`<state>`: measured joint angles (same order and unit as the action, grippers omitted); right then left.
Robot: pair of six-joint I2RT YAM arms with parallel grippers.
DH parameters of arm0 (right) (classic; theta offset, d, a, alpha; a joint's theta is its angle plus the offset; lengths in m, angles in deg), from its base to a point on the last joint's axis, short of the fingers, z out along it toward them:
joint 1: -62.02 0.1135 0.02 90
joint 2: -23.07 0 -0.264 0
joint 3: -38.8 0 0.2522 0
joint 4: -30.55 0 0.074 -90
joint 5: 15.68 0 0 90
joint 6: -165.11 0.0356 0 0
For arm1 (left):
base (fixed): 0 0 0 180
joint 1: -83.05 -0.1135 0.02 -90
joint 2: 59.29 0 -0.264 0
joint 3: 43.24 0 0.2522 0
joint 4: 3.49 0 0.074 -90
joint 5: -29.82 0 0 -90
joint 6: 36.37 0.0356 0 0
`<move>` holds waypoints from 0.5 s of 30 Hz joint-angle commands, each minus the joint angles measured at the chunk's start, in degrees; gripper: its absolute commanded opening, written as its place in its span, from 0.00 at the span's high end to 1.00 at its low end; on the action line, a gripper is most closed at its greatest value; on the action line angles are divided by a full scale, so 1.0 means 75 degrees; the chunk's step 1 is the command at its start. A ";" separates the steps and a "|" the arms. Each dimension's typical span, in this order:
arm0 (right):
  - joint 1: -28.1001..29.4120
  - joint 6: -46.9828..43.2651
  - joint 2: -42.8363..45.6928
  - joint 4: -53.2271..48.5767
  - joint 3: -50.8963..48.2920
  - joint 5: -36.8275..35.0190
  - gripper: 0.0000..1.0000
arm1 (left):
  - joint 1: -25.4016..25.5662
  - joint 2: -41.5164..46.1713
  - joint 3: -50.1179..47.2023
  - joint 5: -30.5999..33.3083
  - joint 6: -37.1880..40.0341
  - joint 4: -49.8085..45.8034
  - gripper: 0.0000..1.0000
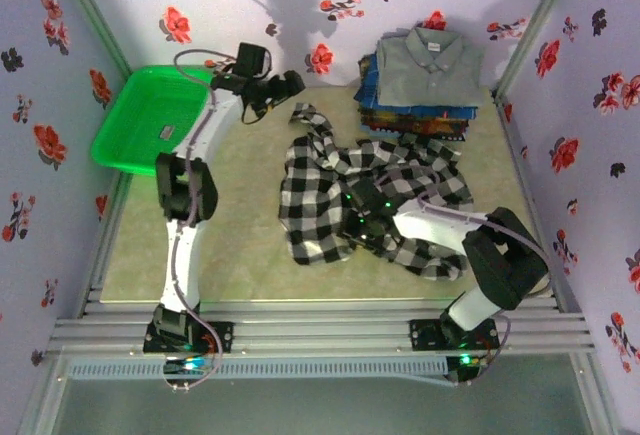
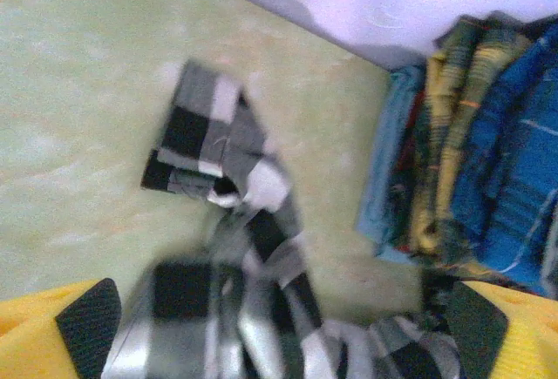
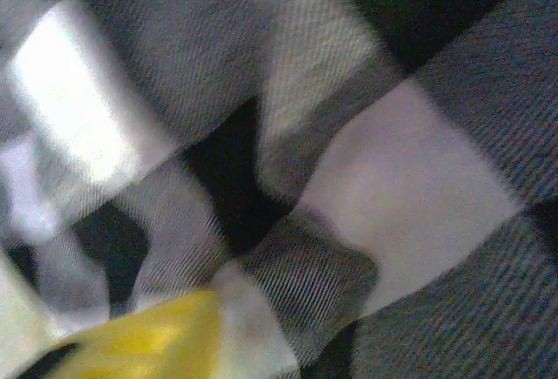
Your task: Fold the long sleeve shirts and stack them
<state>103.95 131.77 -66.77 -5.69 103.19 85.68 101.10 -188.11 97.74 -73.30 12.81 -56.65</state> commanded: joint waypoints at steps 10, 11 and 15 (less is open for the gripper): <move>-0.2151 -0.2353 0.2034 -0.4511 0.1817 0.0138 0.15 | 0.1305 0.6650 -0.8296 0.0548 -0.1196 -0.0143 0.00; -0.2329 -0.2461 0.2295 -0.4777 0.1720 -0.0037 0.14 | 0.1570 0.6787 -0.8789 0.0494 -0.1484 0.0118 0.00; -0.2525 -0.2817 0.3170 -0.5809 0.1096 -0.0163 0.11 | 0.2583 0.6802 -1.0127 0.0504 -0.2719 0.1551 0.01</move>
<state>84.83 115.14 -45.37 -36.97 114.80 86.40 117.58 -136.24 25.87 -69.72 1.18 -52.45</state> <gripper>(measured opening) 0.887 0.993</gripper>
